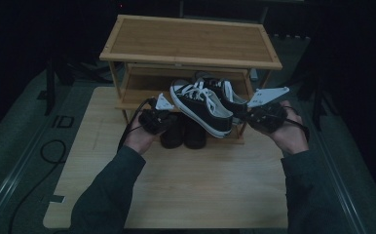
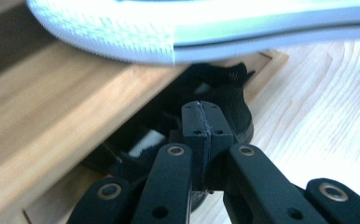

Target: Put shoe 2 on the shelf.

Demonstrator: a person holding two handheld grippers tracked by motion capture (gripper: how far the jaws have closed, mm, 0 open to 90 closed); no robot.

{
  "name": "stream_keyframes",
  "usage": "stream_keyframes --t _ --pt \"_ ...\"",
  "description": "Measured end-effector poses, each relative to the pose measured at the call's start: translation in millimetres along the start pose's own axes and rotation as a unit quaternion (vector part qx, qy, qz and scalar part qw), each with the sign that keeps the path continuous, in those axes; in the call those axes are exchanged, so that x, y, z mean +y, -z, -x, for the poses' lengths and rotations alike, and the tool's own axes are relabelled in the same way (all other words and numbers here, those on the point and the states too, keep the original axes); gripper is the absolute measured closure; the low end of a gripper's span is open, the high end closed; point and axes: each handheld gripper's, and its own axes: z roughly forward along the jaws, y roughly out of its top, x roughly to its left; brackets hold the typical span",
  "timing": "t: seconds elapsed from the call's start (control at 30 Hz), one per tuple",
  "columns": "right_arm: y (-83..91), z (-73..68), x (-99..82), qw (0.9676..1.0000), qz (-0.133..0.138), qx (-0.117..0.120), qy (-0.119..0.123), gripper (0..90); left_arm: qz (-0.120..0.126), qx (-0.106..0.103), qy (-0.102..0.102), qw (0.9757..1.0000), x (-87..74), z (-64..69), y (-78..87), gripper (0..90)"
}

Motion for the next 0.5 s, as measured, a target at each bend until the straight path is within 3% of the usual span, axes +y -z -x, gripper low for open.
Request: stream_keyframes --t 0.5 --pt "-13.7 -7.3 -22.4 0.9996 -0.020 0.020 -0.002 89.7 0.008 0.016 -0.002 0.9998 23.1 -3.6 -3.5 90.0"
